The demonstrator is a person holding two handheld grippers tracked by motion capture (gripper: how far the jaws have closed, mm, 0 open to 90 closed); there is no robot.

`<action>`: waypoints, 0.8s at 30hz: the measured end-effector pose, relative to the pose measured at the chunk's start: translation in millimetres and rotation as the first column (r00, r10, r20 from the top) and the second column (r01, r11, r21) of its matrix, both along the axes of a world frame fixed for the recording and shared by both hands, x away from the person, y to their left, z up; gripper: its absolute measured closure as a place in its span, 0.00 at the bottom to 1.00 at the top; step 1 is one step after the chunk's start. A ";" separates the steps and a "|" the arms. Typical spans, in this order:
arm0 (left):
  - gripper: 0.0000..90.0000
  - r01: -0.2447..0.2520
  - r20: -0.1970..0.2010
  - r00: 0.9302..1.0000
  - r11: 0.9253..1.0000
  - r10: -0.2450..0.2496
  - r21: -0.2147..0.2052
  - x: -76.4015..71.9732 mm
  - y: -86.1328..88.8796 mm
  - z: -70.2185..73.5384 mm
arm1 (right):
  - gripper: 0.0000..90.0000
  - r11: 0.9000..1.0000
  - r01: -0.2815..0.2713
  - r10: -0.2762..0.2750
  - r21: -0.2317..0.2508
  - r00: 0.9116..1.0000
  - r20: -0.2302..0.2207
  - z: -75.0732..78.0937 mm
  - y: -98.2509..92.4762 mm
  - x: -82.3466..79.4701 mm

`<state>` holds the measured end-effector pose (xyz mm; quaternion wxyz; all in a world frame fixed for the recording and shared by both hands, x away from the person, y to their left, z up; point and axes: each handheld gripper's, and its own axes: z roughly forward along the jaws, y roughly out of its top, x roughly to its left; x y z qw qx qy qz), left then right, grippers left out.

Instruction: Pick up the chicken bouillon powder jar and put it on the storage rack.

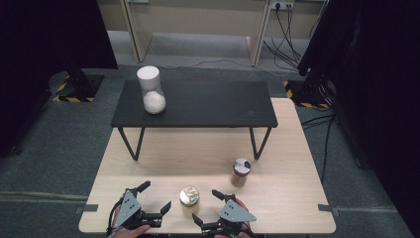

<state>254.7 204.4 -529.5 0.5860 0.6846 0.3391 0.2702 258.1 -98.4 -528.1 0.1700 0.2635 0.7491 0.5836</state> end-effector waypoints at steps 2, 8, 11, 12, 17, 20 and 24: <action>0.01 0.000 0.004 1.000 1.000 0.000 -0.001 -0.2 0.0 0.5 | 0.04 1.000 -0.002 0.002 -0.004 1.000 0.001 0.1 2.2 0.2; 0.01 0.002 0.005 1.000 1.000 -0.002 -0.003 -0.3 -0.1 0.7 | 0.05 1.000 -0.008 0.008 -0.010 1.000 0.004 0.4 7.6 1.4; 0.01 0.003 0.001 1.000 1.000 -0.003 -0.001 -0.3 -0.2 0.2 | 0.06 1.000 -0.017 0.017 -0.016 1.000 0.008 0.3 10.9 1.4; 0.01 0.001 0.004 1.000 1.000 -0.001 -0.003 -0.3 0.0 0.7 | 0.06 1.000 -0.020 0.021 -0.019 1.000 0.010 0.2 12.9 1.4; 0.01 0.001 0.003 1.000 1.000 -0.001 -0.003 -0.3 0.1 0.4 | 0.07 0.999 -0.024 0.025 -0.023 1.000 0.012 0.0 15.8 2.5; 0.00 0.003 0.002 1.000 1.000 -0.003 -0.004 -0.1 0.0 0.4 | 0.09 0.999 -0.029 0.029 -0.026 0.999 0.013 0.0 17.7 3.2; 0.01 0.002 0.002 1.000 1.000 -0.002 -0.005 -0.1 0.0 0.5 | 0.11 0.999 -0.034 0.035 -0.028 0.999 0.012 0.2 20.7 4.4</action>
